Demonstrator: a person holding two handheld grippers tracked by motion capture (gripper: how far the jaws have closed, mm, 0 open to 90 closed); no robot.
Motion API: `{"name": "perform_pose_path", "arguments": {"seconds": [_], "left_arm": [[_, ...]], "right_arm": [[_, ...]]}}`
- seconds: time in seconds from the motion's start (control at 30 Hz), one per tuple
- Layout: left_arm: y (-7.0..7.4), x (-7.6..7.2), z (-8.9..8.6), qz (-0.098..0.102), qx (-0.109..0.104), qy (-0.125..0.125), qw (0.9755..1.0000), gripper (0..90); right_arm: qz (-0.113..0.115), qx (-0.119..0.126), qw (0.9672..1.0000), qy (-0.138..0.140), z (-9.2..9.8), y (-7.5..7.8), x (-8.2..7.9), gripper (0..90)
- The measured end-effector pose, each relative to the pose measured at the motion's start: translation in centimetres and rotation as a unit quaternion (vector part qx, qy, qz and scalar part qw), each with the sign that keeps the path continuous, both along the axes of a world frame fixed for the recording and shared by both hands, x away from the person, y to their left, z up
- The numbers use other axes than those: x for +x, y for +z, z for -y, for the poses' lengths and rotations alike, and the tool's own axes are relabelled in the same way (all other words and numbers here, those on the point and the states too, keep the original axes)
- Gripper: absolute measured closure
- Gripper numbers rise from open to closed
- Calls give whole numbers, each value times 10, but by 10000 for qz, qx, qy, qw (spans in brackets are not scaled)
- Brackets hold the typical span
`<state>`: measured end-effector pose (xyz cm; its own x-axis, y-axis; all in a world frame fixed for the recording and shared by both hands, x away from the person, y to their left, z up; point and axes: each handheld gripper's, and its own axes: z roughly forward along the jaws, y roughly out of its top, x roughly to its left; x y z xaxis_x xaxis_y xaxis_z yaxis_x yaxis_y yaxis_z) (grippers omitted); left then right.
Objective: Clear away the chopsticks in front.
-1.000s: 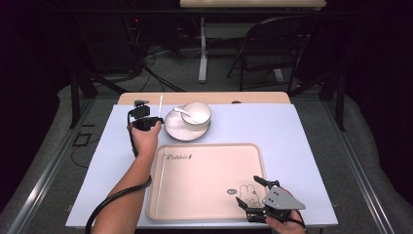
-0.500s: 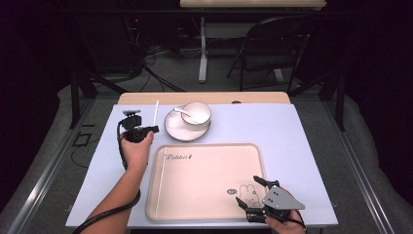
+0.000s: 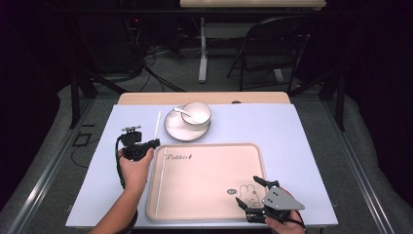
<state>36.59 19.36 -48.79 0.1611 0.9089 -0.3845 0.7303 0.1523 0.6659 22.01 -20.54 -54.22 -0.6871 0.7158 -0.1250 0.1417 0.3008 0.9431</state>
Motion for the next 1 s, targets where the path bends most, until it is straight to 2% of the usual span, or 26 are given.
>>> {"name": "perform_pose_path", "arguments": {"seconds": [0.2,0.47,0.57,0.73,1.0], "left_arm": [[-13,-20,5,64,139,-24,9999,844],[-34,-43,8,3,80,75,9999,844],[-41,-48,9,-21,97,145,9998,844],[-46,-54,13,-60,308,226,9993,844],[-52,-56,18,-196,498,318,9981,844]], "right_arm": [[6,-13,10000,3,0,0,0,142],[7,-16,10000,15,0,0,-1,142],[16,-25,10000,20,-1,0,0,142],[12,3,10000,9,0,0,0,142],[28,-43,10000,34,-1,0,-1,142]]}}
